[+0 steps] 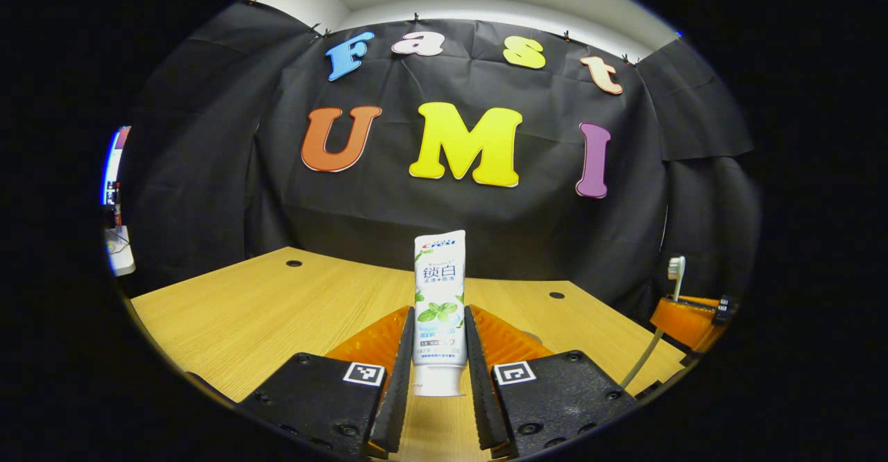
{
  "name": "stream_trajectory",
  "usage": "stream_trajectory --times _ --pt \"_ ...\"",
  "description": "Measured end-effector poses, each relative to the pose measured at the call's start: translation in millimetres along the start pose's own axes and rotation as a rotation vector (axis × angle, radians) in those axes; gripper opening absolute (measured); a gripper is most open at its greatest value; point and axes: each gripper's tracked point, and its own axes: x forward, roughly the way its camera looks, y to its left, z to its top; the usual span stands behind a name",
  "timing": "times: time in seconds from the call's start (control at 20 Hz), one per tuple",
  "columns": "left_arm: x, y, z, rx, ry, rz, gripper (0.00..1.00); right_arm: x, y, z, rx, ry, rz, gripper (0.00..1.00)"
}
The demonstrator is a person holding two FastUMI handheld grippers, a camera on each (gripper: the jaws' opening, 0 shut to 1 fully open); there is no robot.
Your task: Put the toothbrush and toothpaste on the desktop into the cup, then pick up the cup and place it on the coaster on the desktop.
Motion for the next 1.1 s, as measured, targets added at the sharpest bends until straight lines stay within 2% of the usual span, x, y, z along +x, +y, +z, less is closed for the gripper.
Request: stream_trajectory --times 0.2,0.45,0.55,0.7,1.1 --pt "58.5 3.0 27.4 0.014 -0.057 0.008 0.43 -0.5 0.5 -0.6 0.014 0.013 0.020 0.00" --pt "134.0 -15.1 22.8 0.040 -0.076 -0.100 0.43 2.5 -7.7 3.0 0.012 -0.001 -0.004 0.00" --pt "153.3 -9.1 16.7 0.039 -0.083 -0.101 0.43 3.2 -9.7 3.3 0.019 -0.001 -0.005 0.00" --pt "168.2 -4.1 5.6 0.043 -0.068 -0.095 0.43 4.1 -16.0 5.1 0.025 -0.005 -0.016 0.00" --pt "171.2 -4.0 -6.1 0.036 -0.033 -0.088 0.45 9.1 -14.2 -0.7 0.040 0.016 -0.006 0.00"
